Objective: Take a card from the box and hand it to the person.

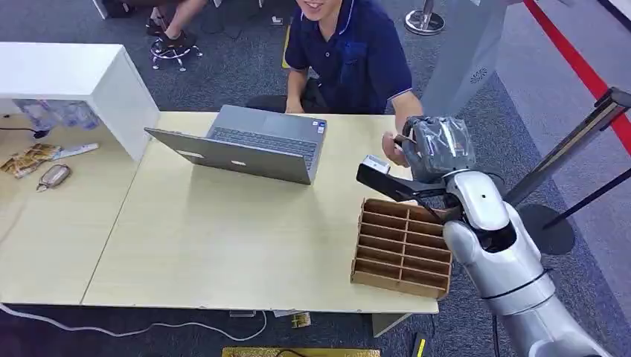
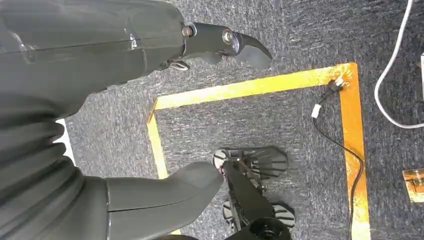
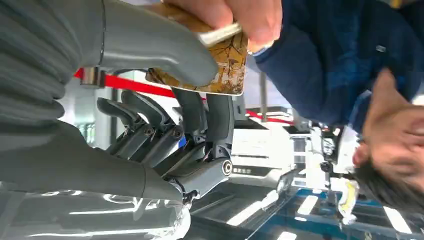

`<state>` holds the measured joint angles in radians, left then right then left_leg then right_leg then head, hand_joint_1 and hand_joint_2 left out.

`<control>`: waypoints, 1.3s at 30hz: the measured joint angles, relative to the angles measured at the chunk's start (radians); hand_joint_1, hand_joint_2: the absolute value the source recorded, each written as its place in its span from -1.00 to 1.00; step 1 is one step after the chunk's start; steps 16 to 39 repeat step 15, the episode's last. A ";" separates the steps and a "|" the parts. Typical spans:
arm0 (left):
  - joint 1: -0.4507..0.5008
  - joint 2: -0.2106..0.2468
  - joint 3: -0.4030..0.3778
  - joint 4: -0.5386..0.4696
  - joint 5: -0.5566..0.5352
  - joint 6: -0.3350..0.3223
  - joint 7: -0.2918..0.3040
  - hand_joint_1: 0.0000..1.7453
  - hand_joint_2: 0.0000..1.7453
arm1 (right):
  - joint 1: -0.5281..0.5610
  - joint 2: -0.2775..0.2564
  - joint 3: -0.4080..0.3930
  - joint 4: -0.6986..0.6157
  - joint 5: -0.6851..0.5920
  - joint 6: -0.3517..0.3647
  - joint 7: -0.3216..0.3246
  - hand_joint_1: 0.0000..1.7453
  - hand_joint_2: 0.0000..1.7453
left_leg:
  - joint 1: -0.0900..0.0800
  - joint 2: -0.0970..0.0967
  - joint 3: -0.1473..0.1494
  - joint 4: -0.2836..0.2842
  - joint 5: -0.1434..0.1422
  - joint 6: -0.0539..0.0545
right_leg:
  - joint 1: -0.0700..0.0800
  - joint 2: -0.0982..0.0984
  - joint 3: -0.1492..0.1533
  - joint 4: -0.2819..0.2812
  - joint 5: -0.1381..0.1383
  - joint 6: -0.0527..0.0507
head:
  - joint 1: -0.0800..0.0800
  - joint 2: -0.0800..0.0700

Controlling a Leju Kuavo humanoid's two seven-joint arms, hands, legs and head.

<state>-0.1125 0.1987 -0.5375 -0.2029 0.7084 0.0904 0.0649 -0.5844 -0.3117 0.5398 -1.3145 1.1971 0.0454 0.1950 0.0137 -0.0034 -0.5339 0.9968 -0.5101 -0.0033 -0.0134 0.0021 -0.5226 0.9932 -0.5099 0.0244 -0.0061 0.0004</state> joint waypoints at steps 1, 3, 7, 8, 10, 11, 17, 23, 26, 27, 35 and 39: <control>0.000 0.000 0.000 0.000 0.000 0.000 0.000 -1.00 1.00 | -0.004 0.002 0.000 0.020 0.022 -0.005 0.005 -1.00 1.00 | 0.000 0.000 0.000 0.000 0.000 0.000 | 0.000 0.000 0.000 0.000 0.000 0.000 | 0.000 0.000; 0.000 -0.002 0.000 0.000 -0.001 0.000 0.000 -1.00 1.00 | -0.008 0.006 0.000 0.054 0.046 -0.009 0.011 -1.00 1.00 | 0.000 0.000 0.000 0.000 0.000 0.000 | 0.000 0.000 0.000 0.000 0.000 0.000 | 0.000 0.000; 0.000 -0.002 0.000 0.000 0.001 0.004 0.001 -1.00 1.00 | 0.004 0.009 -0.007 0.080 0.045 -0.013 0.016 -1.00 1.00 | 0.000 0.000 0.000 0.000 0.000 0.000 | 0.000 0.000 0.000 0.000 0.000 0.000 | 0.000 0.000; 0.000 -0.002 0.000 0.000 0.002 0.005 0.001 -1.00 1.00 | 0.014 0.010 -0.013 0.080 0.041 -0.012 0.019 -1.00 1.00 | 0.000 0.000 0.000 0.000 0.000 0.000 | 0.000 0.000 0.000 0.000 0.000 0.000 | 0.000 0.000; 0.001 -0.003 0.000 0.000 0.010 0.013 0.005 -1.00 1.00 | 0.041 0.012 -0.027 0.069 0.016 -0.012 0.027 -1.00 1.00 | 0.000 0.000 0.000 0.000 0.000 0.000 | 0.000 -0.001 0.000 0.000 0.000 0.000 | 0.000 0.000; 0.001 -0.003 0.000 0.000 0.012 0.016 0.006 -1.00 1.00 | 0.063 0.014 -0.036 0.052 -0.001 -0.012 0.032 -1.00 1.00 | 0.000 0.000 0.000 0.000 0.000 0.000 | 0.000 -0.001 0.000 0.000 0.000 0.000 | 0.000 0.000; 0.001 -0.007 0.002 0.000 0.033 0.037 0.008 -1.00 1.00 | 0.168 0.024 -0.090 -0.080 -0.086 -0.019 0.052 -1.00 1.00 | 0.000 -0.001 0.000 0.000 0.000 0.000 | 0.000 -0.001 0.000 0.000 0.000 0.000 | 0.000 0.000; 0.001 -0.007 0.002 0.000 0.033 0.037 0.008 -1.00 1.00 | 0.168 0.024 -0.090 -0.080 -0.086 -0.019 0.052 -1.00 1.00 | 0.000 -0.001 0.000 0.000 0.000 0.000 | 0.000 -0.001 0.000 0.000 0.000 0.000 | 0.000 0.000; 0.001 -0.007 0.002 0.000 0.033 0.037 0.008 -1.00 1.00 | 0.168 0.024 -0.090 -0.080 -0.086 -0.019 0.052 -1.00 1.00 | 0.000 -0.001 0.000 0.000 0.000 0.000 | 0.000 -0.001 0.000 0.000 0.000 0.000 | 0.000 0.000; 0.001 -0.007 0.002 0.000 0.033 0.037 0.008 -1.00 1.00 | 0.168 0.024 -0.090 -0.080 -0.086 -0.019 0.052 -1.00 1.00 | 0.000 -0.001 0.000 0.000 0.000 0.000 | 0.000 -0.001 0.000 0.000 0.000 0.000 | 0.000 0.000; 0.001 -0.007 0.002 0.000 0.033 0.037 0.008 -1.00 1.00 | 0.168 0.024 -0.090 -0.080 -0.086 -0.019 0.052 -1.00 1.00 | 0.000 -0.001 0.000 0.000 0.000 0.000 | 0.000 -0.001 0.000 0.000 0.000 0.000 | 0.000 0.000; 0.001 -0.007 0.002 0.000 0.033 0.037 0.008 -1.00 1.00 | 0.168 0.024 -0.090 -0.080 -0.086 -0.019 0.052 -1.00 1.00 | 0.000 -0.001 0.000 0.000 0.000 0.000 | 0.000 -0.001 0.000 0.000 0.000 0.000 | 0.000 0.000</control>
